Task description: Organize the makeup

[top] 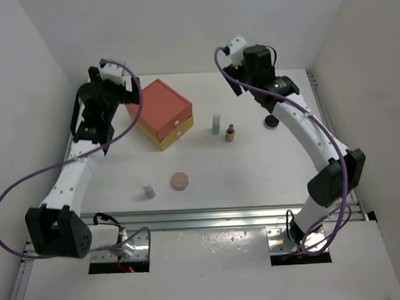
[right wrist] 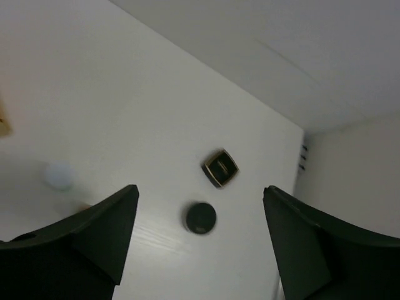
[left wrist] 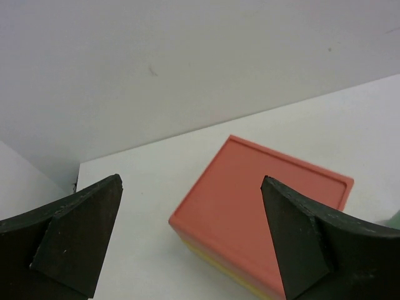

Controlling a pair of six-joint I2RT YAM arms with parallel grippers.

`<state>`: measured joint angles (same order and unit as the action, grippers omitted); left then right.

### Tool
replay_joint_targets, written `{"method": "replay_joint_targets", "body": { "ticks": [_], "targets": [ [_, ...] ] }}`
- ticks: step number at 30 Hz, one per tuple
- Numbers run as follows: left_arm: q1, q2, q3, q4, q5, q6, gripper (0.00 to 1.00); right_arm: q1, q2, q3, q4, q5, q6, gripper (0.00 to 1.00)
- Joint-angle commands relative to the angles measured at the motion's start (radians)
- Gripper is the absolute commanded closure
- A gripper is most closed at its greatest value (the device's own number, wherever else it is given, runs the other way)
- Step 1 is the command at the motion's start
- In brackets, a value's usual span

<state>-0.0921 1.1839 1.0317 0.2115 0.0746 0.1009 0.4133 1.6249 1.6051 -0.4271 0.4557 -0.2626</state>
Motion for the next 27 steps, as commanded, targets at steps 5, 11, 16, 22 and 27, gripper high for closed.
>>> {"method": "replay_joint_targets", "body": {
  "ticks": [5,11,16,22,27],
  "targets": [
    [-0.003,0.307,0.316,-0.32,0.074,0.052,0.0,0.119,0.206,0.158,0.006,-0.497,0.098,0.27],
    [-0.012,0.348,0.262,-0.222,0.194,0.08,0.0,0.142,0.411,0.299,0.074,-0.63,0.319,0.41],
    [-0.023,0.379,0.202,-0.129,0.149,0.069,0.0,0.171,0.484,0.285,0.157,-0.657,0.375,0.41],
    [-0.041,0.401,0.14,-0.09,0.116,0.06,0.0,0.182,0.475,0.138,0.313,-0.722,0.479,0.41],
    [-0.041,0.41,0.077,-0.06,0.097,0.06,0.1,0.22,0.506,0.113,0.355,-0.73,0.465,0.41]
  ]
}}
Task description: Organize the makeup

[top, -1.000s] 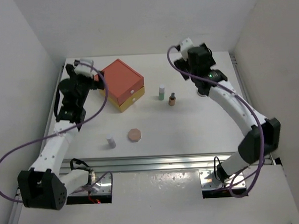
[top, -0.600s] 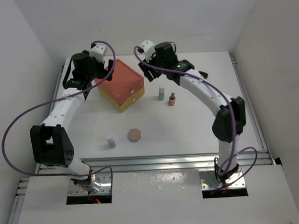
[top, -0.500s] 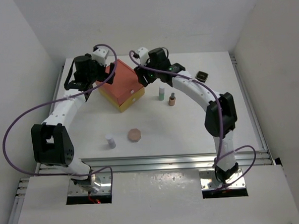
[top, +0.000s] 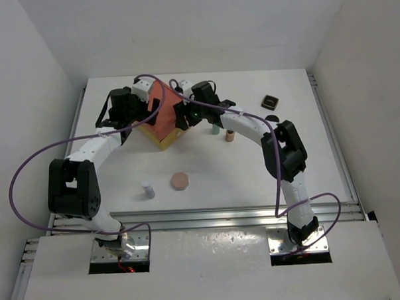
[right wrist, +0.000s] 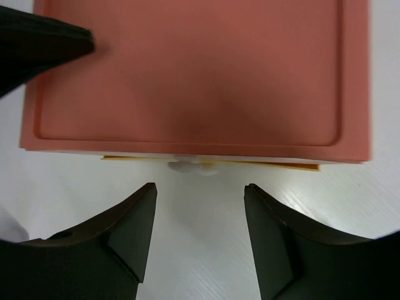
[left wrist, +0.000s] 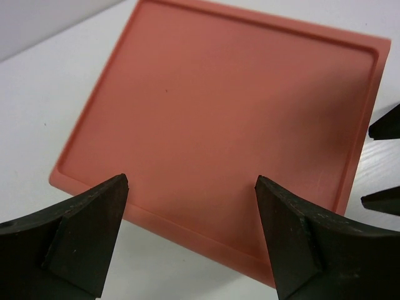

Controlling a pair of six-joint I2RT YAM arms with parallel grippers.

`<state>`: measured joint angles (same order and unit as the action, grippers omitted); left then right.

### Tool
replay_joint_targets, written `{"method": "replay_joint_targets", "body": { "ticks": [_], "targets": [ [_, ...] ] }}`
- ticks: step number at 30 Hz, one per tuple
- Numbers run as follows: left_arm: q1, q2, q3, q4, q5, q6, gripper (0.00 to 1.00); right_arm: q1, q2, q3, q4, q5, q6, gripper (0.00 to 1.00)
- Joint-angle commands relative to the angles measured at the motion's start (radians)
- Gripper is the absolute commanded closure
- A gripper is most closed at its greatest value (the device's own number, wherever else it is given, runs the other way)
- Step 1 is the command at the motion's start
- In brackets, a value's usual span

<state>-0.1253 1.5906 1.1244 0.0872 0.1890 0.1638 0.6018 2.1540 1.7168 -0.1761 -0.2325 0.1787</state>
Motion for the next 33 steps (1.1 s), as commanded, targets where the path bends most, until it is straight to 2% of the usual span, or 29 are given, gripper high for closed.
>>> {"method": "replay_joint_targets", "body": {
  "ticks": [1,8,11,15,21,31,33],
  "targets": [
    [-0.008,0.003,-0.029,0.075,-0.017,-0.003,0.12,0.03,-0.017,0.012,0.102,-0.042,0.022,0.41],
    [-0.017,0.012,-0.074,0.095,-0.017,0.006,0.22,0.039,0.01,0.014,0.15,-0.027,0.027,0.44],
    [-0.017,0.022,-0.083,0.095,-0.006,0.016,0.22,0.039,0.023,0.017,0.15,-0.013,0.019,0.45],
    [-0.017,0.022,-0.094,0.104,0.003,0.025,0.24,0.041,0.043,0.023,0.156,0.009,0.015,0.51],
    [-0.017,0.022,-0.094,0.114,-0.006,0.034,0.26,0.05,0.06,0.046,0.136,0.038,-0.036,0.51],
    [-0.017,0.031,-0.094,0.114,-0.006,0.043,0.26,0.059,0.038,0.001,0.213,0.073,-0.07,0.53],
    [-0.017,0.031,-0.094,0.114,-0.006,0.043,0.26,0.059,0.032,-0.009,0.231,0.079,-0.077,0.57]
  ]
}}
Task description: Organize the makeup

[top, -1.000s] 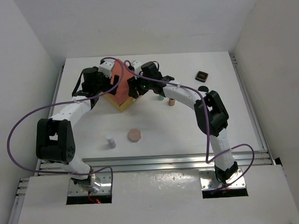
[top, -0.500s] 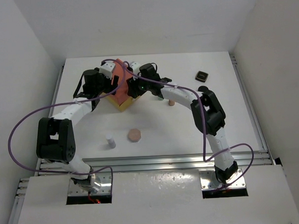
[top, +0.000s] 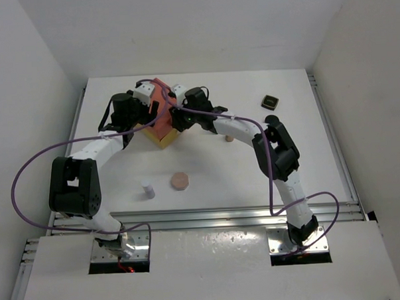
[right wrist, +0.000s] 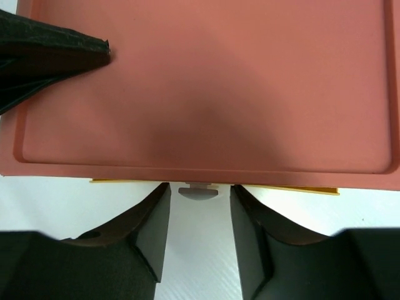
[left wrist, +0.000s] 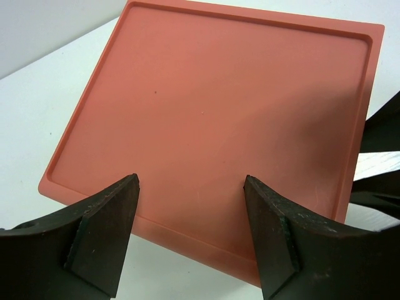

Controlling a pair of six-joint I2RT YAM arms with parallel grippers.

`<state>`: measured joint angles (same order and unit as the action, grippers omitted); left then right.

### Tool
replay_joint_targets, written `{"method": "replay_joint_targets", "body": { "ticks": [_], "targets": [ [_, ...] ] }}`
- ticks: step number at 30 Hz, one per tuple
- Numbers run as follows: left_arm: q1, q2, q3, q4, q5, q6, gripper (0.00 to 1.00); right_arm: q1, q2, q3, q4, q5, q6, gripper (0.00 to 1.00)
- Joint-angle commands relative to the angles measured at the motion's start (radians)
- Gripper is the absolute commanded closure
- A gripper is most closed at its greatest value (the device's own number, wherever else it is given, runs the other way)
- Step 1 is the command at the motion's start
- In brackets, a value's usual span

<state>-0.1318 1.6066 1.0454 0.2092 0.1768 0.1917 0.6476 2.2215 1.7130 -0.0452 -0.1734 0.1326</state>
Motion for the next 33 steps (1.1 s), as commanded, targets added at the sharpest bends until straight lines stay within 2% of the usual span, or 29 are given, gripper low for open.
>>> {"method": "replay_joint_targets", "body": {
  "ticks": [1,3,10,12,16,25,29,33],
  "targets": [
    [-0.011,0.015,-0.015,0.001,0.006,0.015,0.26,0.014,-0.037,-0.006,0.103,0.022,-0.036,0.58],
    [-0.011,0.015,-0.015,0.001,0.006,0.015,0.26,0.014,-0.037,-0.018,0.116,0.023,-0.036,0.6],
    [-0.011,0.015,-0.024,0.001,0.006,0.034,0.26,0.014,-0.059,-0.055,0.151,0.006,-0.051,0.82],
    [-0.011,0.015,-0.024,0.001,0.006,0.034,0.26,0.014,-0.075,-0.085,0.16,0.002,-0.073,0.86],
    [-0.011,0.015,-0.024,0.001,-0.003,0.034,0.26,0.014,-0.134,-0.168,0.188,0.006,-0.097,1.0],
    [-0.011,0.015,-0.024,0.001,-0.013,0.052,0.26,0.011,-0.236,-0.295,0.165,-0.06,-0.087,1.0],
    [-0.011,0.015,-0.024,0.001,-0.036,0.061,0.26,0.007,-0.368,-0.43,0.148,-0.098,-0.082,1.0],
    [-0.011,0.015,-0.033,0.001,-0.036,0.071,0.26,0.014,-0.424,-0.513,0.121,-0.139,-0.082,0.99]
  ]
}}
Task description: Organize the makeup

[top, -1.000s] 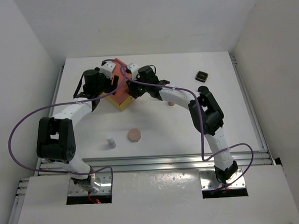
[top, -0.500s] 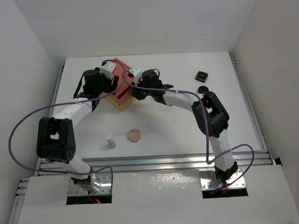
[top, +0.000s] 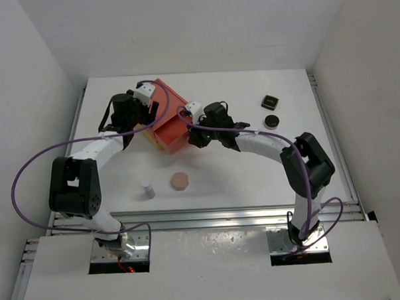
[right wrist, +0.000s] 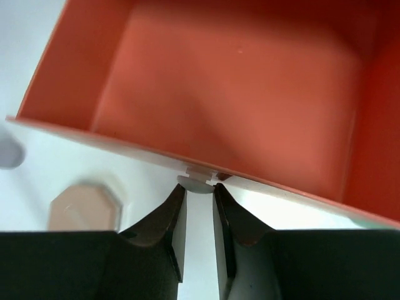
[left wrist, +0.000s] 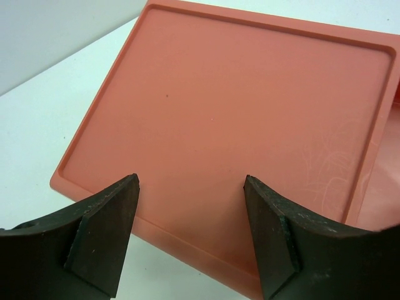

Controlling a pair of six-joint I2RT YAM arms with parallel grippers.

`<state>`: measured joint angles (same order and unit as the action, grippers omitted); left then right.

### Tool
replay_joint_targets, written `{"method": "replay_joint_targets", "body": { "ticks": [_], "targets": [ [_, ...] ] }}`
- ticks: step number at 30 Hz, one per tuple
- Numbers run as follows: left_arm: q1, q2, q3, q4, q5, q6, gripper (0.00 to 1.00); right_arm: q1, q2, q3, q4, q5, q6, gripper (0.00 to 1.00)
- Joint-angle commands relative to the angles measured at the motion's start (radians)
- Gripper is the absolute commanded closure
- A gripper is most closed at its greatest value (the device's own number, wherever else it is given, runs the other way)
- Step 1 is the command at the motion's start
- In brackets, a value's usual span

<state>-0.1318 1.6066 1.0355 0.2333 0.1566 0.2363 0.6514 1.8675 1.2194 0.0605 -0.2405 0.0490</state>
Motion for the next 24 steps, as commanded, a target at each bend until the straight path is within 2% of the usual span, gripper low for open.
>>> {"method": "replay_joint_targets", "body": {
  "ticks": [1,2,3,6,8,10,11,14,17,23,24],
  "targets": [
    [-0.011,0.015,-0.023,-0.023,-0.025,0.026,0.26,0.01,-0.07,-0.018,-0.002,-0.08,0.008,0.96],
    [-0.011,0.015,-0.023,-0.023,-0.025,0.026,0.26,0.008,-0.07,-0.021,-0.02,-0.085,0.011,0.93],
    [-0.011,0.015,-0.023,-0.023,-0.025,0.026,0.26,0.01,-0.07,-0.015,-0.028,-0.089,0.012,0.79],
    [-0.011,0.015,-0.023,-0.023,-0.025,0.035,0.25,0.007,-0.076,0.005,-0.057,-0.095,0.014,0.68],
    [-0.011,0.015,-0.012,-0.032,-0.025,0.035,0.2,0.005,-0.085,0.006,-0.098,-0.092,0.005,0.53],
    [-0.011,0.015,0.012,-0.063,-0.014,0.035,0.16,-0.001,-0.099,0.003,-0.117,-0.092,-0.02,0.43],
    [-0.011,0.015,0.012,-0.063,-0.014,0.035,0.1,0.001,-0.103,0.008,-0.135,-0.094,-0.038,0.38],
    [-0.011,0.006,0.072,-0.126,0.032,0.054,0.0,-0.009,-0.125,0.028,-0.185,-0.097,-0.04,0.31],
    [-0.011,0.006,0.158,-0.221,0.079,0.054,0.0,-0.019,-0.16,0.038,-0.212,-0.115,-0.029,0.28],
    [0.044,-0.062,0.287,-0.362,0.38,0.044,0.0,-0.078,-0.271,0.037,-0.264,-0.135,0.017,0.17],
    [0.058,-0.104,0.296,-0.379,0.415,0.095,0.0,-0.084,-0.277,0.031,-0.281,-0.137,0.034,0.16]
  ]
}}
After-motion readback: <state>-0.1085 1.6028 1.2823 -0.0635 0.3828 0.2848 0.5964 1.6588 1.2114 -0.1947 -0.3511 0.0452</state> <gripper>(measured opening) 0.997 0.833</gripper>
